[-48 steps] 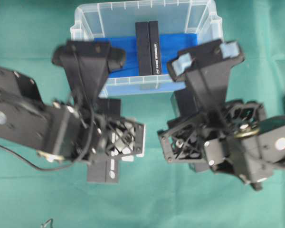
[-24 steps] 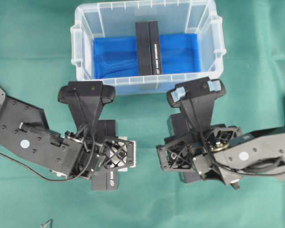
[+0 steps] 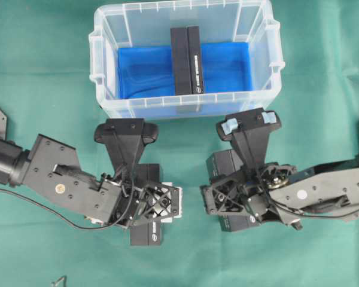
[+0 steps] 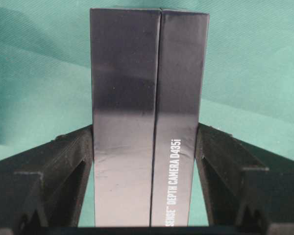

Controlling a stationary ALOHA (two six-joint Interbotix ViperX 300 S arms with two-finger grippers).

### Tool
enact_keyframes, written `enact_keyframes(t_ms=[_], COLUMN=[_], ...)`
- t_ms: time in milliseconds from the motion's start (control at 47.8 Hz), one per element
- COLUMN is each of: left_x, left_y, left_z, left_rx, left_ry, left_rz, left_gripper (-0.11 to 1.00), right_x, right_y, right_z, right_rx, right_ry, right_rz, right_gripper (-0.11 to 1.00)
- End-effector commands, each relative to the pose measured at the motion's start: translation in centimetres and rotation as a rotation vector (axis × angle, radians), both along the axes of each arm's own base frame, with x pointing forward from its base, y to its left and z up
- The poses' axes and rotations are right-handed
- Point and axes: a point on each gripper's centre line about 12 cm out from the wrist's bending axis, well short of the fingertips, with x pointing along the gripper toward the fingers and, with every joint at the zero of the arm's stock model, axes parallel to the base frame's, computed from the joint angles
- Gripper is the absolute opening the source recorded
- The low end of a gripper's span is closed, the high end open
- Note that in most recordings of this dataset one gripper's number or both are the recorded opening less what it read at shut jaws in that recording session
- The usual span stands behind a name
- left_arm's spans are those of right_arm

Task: Take the box out of the case with both arms.
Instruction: 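Lower both boxes upright onto the table in front of the bin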

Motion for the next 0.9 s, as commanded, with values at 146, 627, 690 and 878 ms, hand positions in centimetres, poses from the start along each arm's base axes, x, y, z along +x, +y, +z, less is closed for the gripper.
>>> enact_keyframes(t_ms=[146,627,690,878], left_x=[-0.11,-0.19,-0.22,-0.34], left_y=[0.43,1.01,1.02,1.06], left_z=[1.27,1.0,1.06,1.03], left_rx=[-0.022,-0.029,-0.029,-0.028], left_ry=[-0.063,-0.101,-0.102,-0.1], left_rz=[-0.019,-0.037,-0.037,-0.037], left_gripper=[0.63,0.81,0.9,0.91], right_x=[0.21,0.17,0.13,0.29], right_y=[-0.02,-0.57,-0.58,-0.53], right_z=[1.01,1.04,1.04,1.27], right_rx=[-0.001,-0.029,-0.03,-0.027], right_ry=[-0.04,-0.031,-0.029,-0.036], right_rz=[0.012,0.004,0.002,0.002], right_gripper=[0.65,0.91,0.96,0.94])
